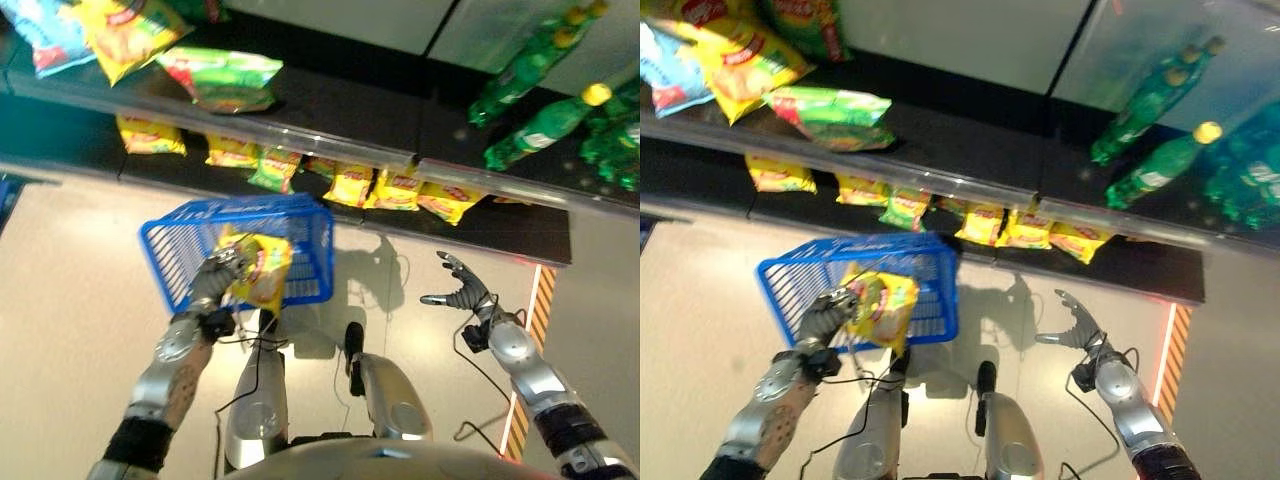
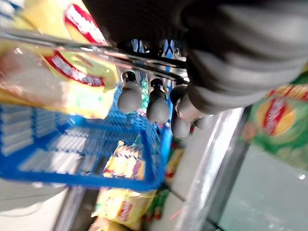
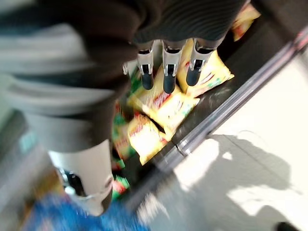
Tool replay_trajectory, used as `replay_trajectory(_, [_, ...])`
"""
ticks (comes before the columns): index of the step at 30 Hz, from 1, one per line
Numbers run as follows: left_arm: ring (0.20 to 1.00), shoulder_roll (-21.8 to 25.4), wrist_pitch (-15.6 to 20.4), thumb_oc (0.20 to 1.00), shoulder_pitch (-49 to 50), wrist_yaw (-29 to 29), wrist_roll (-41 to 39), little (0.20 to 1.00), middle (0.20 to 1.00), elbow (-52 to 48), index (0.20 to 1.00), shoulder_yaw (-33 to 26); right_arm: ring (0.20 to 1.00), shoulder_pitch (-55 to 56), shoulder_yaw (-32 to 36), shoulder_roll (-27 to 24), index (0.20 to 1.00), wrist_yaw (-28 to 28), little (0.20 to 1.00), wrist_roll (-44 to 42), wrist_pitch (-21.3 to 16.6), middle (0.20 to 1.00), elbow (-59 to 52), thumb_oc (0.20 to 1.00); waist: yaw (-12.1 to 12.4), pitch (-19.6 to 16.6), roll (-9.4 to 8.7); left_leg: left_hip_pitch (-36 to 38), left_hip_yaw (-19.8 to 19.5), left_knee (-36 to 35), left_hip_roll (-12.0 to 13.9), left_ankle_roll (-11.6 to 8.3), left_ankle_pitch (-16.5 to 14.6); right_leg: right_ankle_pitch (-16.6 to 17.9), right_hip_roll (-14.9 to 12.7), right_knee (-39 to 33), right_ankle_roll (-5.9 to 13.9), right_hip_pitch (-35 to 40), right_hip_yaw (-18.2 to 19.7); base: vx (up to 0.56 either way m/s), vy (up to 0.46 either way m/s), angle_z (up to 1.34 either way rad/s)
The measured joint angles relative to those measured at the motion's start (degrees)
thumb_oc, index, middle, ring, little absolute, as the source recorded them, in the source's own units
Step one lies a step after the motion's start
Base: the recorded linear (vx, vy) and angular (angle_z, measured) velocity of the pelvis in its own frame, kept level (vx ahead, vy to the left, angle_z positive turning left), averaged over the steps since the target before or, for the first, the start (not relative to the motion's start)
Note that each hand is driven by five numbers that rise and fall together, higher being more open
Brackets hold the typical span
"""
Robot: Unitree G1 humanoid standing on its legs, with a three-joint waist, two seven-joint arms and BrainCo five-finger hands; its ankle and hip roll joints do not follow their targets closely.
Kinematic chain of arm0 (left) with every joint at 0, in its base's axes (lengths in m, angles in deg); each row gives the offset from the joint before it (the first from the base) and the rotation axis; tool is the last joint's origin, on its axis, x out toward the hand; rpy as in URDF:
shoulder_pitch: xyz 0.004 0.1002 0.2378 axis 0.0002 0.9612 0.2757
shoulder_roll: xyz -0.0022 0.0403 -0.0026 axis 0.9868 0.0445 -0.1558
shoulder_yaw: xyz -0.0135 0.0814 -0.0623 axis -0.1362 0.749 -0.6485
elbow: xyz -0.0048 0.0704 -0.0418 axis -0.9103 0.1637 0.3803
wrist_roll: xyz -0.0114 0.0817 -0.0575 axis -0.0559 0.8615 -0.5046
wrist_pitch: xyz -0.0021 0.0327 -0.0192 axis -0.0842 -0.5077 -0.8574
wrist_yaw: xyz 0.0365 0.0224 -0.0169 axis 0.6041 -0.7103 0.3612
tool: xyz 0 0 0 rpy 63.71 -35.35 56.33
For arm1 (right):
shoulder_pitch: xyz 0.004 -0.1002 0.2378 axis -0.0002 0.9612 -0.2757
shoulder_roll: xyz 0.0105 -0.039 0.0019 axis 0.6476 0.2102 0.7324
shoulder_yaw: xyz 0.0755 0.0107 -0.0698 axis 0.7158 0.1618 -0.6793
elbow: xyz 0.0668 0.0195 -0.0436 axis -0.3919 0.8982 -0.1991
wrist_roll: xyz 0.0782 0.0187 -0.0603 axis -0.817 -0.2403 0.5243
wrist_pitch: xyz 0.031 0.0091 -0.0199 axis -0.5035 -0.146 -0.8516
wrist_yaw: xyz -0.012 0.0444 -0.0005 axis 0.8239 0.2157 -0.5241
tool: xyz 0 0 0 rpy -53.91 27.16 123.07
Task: Pick up the snacks into the basket
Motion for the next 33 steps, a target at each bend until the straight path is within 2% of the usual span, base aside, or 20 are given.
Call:
replay_trajectory(3, [0.2,-1.8,0.0,0.2,2.4,0.0,0.0,0.2,0.2,0.2,0.2,-2.0,1.0,-0.3,1.8,0.8,1.0,-1.0,1.0,-2.0,-0.6,1.0,-1.2,1.0,-0.6,-2.1,2.06,1.9,0.4,-1.6,1.1,0.15,0.0,0.9,-1.5,1.4,1.14,-0.9,0.7,0.05,-0.216,-0.36])
replay_trajectory(4, [0.2,-2.8,0.0,0.2,3.2,0.0,0.0,0.2,0.2,0.6,0.2,-2.0,1.0,-0.3,2.1,0.4,1.0,-1.5,1.0,-2.7,-0.9,1.0,-2.5,1.0,-0.7,-3.2,3.8,3.0,0.6,-2.0,1.7,-0.35,-0.4,1.7,-3.6,-1.5,2.2,-0.9,1.1,0.02,-0.181,-0.42])
replay_trajectory(6, [0.2,-2.6,0.0,0.2,3.4,-0.2,0.0,0.2,0.2,0.4,0.2,-1.8,1.0,0.5,2.4,0.4,1.0,-1.5,1.0,-3.1,-1.4,1.0,-4.0,1.0,-0.7,-4.9,3.63,3.1,0.5,-2.7,1.2,-1.51,-0.1,4.3,-6.4,-6.1,2.95,0.4,1.8,0.0,-0.286,0.04])
replay_trajectory(7, [0.2,-3.8,0.1,0.2,2.9,-0.4,-0.1,0.2,0.2,1.1,0.2,-2.2,1.0,1.3,3.0,0.7,1.0,-1.6,1.0,-3.7,-1.4,1.0,-3.5,1.0,-1.3,-5.5,4.12,4.0,-0.1,-3.9,2.1,-2.73,0.6,6.1,-6.3,-6.0,4.83,0.7,1.9,-0.02,-0.523,0.33])
replay_trajectory(9, [0.2,-7.1,0.3,0.2,4.9,-0.6,0.0,0.2,0.2,1.8,0.2,-1.5,1.0,2.7,6.9,2.7,1.0,-1.2,1.0,-6.1,-2.2,1.0,-2.2,1.0,-2.1,-7.9,8.03,4.4,0.1,-6.1,6.0,-3.89,1.7,4.9,-2.1,-4.3,2.65,-0.2,0.8,0.01,-0.611,0.07])
replay_trajectory(12, [0.2,-12.1,0.3,0.2,6.8,-0.5,0.0,0.2,0.2,2.0,0.2,-1.9,1.0,4.6,9.2,2.5,1.0,0.0,1.0,-6.9,-2.2,1.0,-0.3,1.0,-2.5,-9.5,10.94,5.4,0.3,-6.7,10.2,-3.03,1.7,1.0,1.9,2.2,-0.13,-2.5,-0.7,0.06,-0.42,-0.1])
replay_trajectory(14, [0.2,-13.2,0.3,0.2,7.3,-0.6,-0.1,0.2,0.2,1.9,0.2,-2.2,1.0,5.9,8.7,1.6,1.0,0.4,1.0,-7.2,-2.2,1.0,-0.1,1.0,-2.8,-10.0,11.23,5.8,0.3,-5.7,11.7,-1.43,0.8,-2.3,3.9,8.2,-2.05,-4.8,-1.4,0.03,-0.386,-0.12])
replay_trajectory(15, [0.2,-13.1,0.3,0.2,7.7,-0.6,-0.1,0.2,0.2,2.2,0.2,-2.0,1.0,6.1,8.7,1.9,1.0,0.6,1.0,-7.7,-2.2,1.0,0.0,1.0,-2.4,-10.2,10.34,5.8,0.3,-4.0,12.1,-0.89,0.6,-5.0,3.8,12.7,-3.82,-6.8,-1.1,-0.03,-0.27,-0.14])
replay_trajectory(16, [0.2,-12.8,-0.3,0.2,7.6,-0.7,-0.1,0.2,0.2,2.9,0.2,-0.9,1.0,6.1,8.6,1.7,1.0,1.1,1.0,-7.8,-2.2,1.0,0.1,1.0,-2.5,-10.3,10.13,4.7,0.6,-1.4,11.9,2.91,3.1,-6.3,4.6,15.0,-5.26,-7.7,-1.8,-0.03,-0.271,-0.12])
replay_trajectory(17, [0.2,-12.7,-0.3,0.2,7.3,-1.2,-0.1,0.2,0.2,3.6,0.2,-0.1,1.0,6.1,9.0,2.0,1.0,1.4,1.0,-7.8,-2.1,1.0,0.5,1.0,-2.6,-10.2,9.06,3.8,-0.6,0.5,10.4,2.19,4.4,-6.3,3.5,15.1,-5.83,-7.9,-1.8,0.02,-0.202,-0.12])
replay_trajectory(18, [0.2,-13.3,-0.3,0.2,7.7,-1.7,0.0,0.2,0.2,4.1,0.2,0.7,1.0,5.7,8.9,2.2,1.0,2.2,1.0,-7.9,-2.0,1.0,0.6,1.0,-2.1,-10.0,7.75,3.3,-1.0,4.1,5.8,-0.47,1.9,-5.8,2.0,14.3,-6.44,-7.1,-1.4,0.03,-0.13,-0.05])
replay_trajectory(19, [0.2,-13.6,-0.4,0.2,7.7,-2.0,0.0,0.2,0.2,4.4,0.2,1.3,1.0,5.7,9.0,2.5,1.0,2.8,1.0,-8.1,-2.0,1.0,0.6,1.0,-2.4,-10.0,7.65,2.7,-0.5,6.4,1.9,-1.61,-0.4,-5.3,1.0,13.1,-6.62,-6.3,-1.3,0.11,-0.241,0.0])
replay_trajectory(20, [0.2,-14.9,-0.4,0.2,7.9,-2.3,0.0,0.2,0.2,4.4,0.2,1.5,1.0,5.8,9.5,2.8,1.0,3.4,1.0,-9.0,-1.8,1.0,0.5,1.0,-2.6,-10.4,7.9,3.4,-0.6,7.3,-4.1,-0.97,-2.8,-4.0,0.4,10.3,-6.76,-4.9,-0.8,0.12,-0.135,0.01])
replay_trajectory(22, [0.2,-15.1,-0.3,0.2,7.9,-2.8,0.5,0.2,0.2,4.1,0.2,1.5,1.0,5.2,8.6,3.8,1.0,3.7,1.0,-9.2,-1.8,1.0,0.4,1.0,-2.2,-11.4,9.33,4.2,2.7,5.8,-8.5,0.81,-3.7,-2.4,1.9,7.1,-7.37,-3.9,-1.5,0.15,-0.128,-0.06])
replay_trajectory(24, [0.2,-14.6,-0.3,0.2,8.2,-2.8,1.3,0.2,0.2,3.8,0.2,1.5,1.0,5.1,8.0,4.7,1.0,4.3,1.0,-9.1,-1.8,1.0,-1.1,1.0,-2.2,-13.0,11.73,6.8,5.2,-0.9,-9.8,3.27,-4.7,-1.9,5.2,6.1,-7.74,-4.1,-2.1,0.1,-0.047,-0.06])
replay_trajectory(25, [0.2,-14.2,-0.3,0.2,8.0,-2.7,1.5,0.2,0.2,3.8,0.2,1.4,1.0,4.8,8.0,5.4,1.0,4.6,1.0,-9.1,-1.7,1.0,-1.3,1.0,-2.2,-13.3,12.2,8.2,4.5,-3.1,-9.5,8.57,-4.2,-1.9,6.2,6.3,-7.81,-4.4,-2.2,0.18,0.0,-0.23])
replay_trajectory(29, [0.2,-12.9,-0.3,0.2,7.3,-2.4,5.3,0.2,0.2,3.7,0.2,1.6,1.0,2.4,7.0,6.6,1.0,5.1,1.0,-8.9,-1.4,1.0,-1.6,1.0,-2.9,-12.2,9.17,10.2,3.9,-3.8,-9.0,8.3,-3.8,-1.8,7.1,9.6,-6.14,-4.3,-1.6,0.07,-0.012,-0.16])
replay_trajectory(30, [0.2,-12.5,-0.1,0.2,6.7,-2.2,5.6,0.2,0.2,3.6,0.2,1.7,1.0,1.7,6.7,7.2,1.0,5.2,1.0,-8.9,-1.3,1.0,-1.5,1.0,-3.4,-11.3,8.5,9.6,3.9,-2.0,-8.9,8.08,-4.1,-1.2,7.2,14.5,-5.02,-6.6,-1.6,0.03,-0.055,0.04])
replay_trajectory(31, [0.2,-11.7,-0.2,0.2,5.7,-2.1,5.9,0.2,0.2,3.8,0.2,1.6,1.0,-0.3,6.0,7.4,1.0,5.3,1.0,-8.9,-1.3,1.0,-1.8,1.0,-3.8,-9.8,8.65,9.3,3.9,-0.6,-7.4,8.05,-4.8,-0.4,7.1,19.5,-0.86,-9.1,-3.1,0.04,-0.025,0.03])
replay_trajectory(33, [0.2,-10.8,-0.4,0.2,5.8,-1.9,8.2,0.2,0.2,3.7,0.2,1.7,1.0,-0.1,5.0,7.8,1.0,5.0,1.0,-8.9,-1.3,1.0,-1.8,1.0,-3.8,-9.6,7.63,10.3,4.5,-1.3,-6.6,7.75,-5.4,-1.7,5.7,21.8,0.3,-9.5,-1.5,0.14,-0.148,-0.1])
